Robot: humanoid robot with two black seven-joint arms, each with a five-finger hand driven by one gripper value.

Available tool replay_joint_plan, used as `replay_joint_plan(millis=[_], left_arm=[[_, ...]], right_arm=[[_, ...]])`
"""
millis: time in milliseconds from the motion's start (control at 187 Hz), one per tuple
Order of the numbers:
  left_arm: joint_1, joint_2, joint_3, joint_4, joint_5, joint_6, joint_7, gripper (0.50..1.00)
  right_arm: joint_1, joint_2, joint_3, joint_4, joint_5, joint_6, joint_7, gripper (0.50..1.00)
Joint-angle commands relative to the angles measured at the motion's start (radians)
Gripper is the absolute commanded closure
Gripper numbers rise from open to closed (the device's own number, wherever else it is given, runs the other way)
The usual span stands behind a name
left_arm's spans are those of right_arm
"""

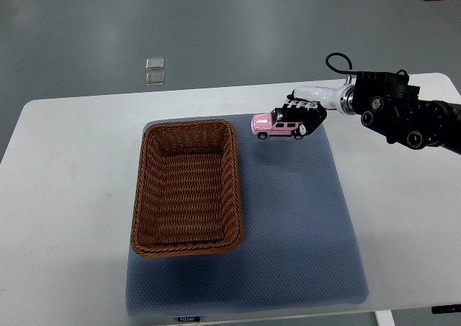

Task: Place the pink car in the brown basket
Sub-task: 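Lift the pink car and carry it toward the wicker basket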

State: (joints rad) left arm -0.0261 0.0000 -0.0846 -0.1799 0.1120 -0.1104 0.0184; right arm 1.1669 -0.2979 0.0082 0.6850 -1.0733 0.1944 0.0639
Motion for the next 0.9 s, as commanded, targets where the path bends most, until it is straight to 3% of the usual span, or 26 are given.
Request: replay_joint_plan(millis=[0, 118, 519, 658, 893], left_arm=[[0.0, 0.0, 0.0, -0.003, 0.0, 0.0, 0.0, 0.5], [0.0, 0.0, 0.0, -0.003, 0.0, 0.0, 0.0, 0.5], [-0.002, 0.0, 0.002, -0.004, 0.0, 0.0, 0.0, 0.5], [0.0, 0.0, 0.002, -0.006, 0.0, 0.0, 0.0, 0.5], [0.0, 0.0, 0.002, -0.006, 0.0, 0.0, 0.0, 0.5]], right_arm=[[0.03, -0.038, 0.003, 0.019, 0.006, 0.011, -0.001, 1.0], [0.063, -0.087, 0.003, 0.09, 0.007, 0.025, -0.001, 1.0], [0.214, -0.24, -0.034, 0.481, 0.049, 0.137, -0.013, 1.0], [0.284, -0.217, -0.097, 0.536, 0.092, 0.134, -0.021, 1.0], [0.321, -0.052, -0.125, 0.501, 0.098, 0.123, -0.038, 1.0]])
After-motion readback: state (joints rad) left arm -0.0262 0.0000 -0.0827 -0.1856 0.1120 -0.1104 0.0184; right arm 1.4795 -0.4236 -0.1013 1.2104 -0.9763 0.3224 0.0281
